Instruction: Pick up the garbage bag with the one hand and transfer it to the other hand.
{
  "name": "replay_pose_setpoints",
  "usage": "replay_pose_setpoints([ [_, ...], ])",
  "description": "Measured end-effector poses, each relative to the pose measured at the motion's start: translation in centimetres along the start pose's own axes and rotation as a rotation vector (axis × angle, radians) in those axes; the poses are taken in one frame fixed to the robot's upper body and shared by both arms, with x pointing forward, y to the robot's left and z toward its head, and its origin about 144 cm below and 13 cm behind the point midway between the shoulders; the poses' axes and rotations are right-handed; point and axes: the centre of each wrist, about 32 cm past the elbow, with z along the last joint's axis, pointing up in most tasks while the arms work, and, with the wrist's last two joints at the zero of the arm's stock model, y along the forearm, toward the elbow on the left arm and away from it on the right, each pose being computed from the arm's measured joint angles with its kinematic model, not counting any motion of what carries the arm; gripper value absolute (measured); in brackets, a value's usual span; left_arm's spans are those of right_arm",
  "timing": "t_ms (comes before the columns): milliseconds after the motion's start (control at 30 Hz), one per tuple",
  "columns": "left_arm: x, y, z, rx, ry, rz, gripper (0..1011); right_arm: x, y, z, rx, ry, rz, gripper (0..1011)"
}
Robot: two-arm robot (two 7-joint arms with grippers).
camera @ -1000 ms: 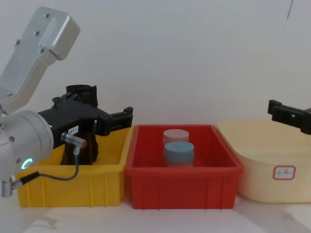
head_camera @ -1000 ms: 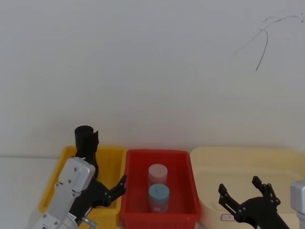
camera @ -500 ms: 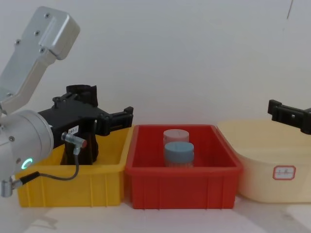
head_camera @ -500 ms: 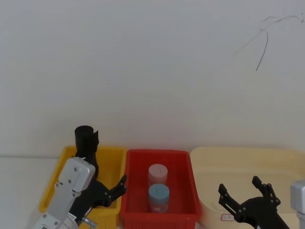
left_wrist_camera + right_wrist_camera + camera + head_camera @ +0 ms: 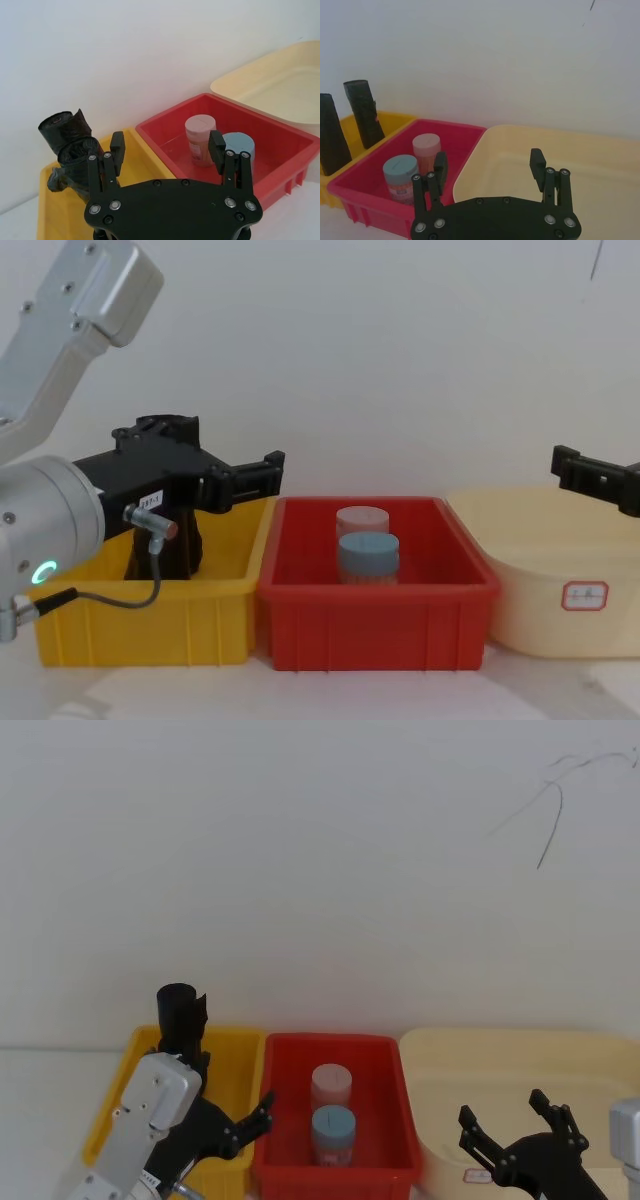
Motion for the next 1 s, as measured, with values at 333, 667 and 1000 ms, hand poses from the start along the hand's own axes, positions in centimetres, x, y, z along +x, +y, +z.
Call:
replay_pose_setpoints([
  [333,-0.4,1.2,0.2,0.009,0.011,0.014,1001,0.0,0.0,0.0,0.0,0.0,0.0,1000],
  [667,-0.6,2.4,0.2,0.017,0.025,0.075,1001,0.0,0.0,0.0,0.0,0.0,0.0,1000],
  [1000,-0.3,4.0,0.1,0.027,0.033,0.167,1001,0.0,0.0,0.0,0.0,0.0,0.0,1000],
])
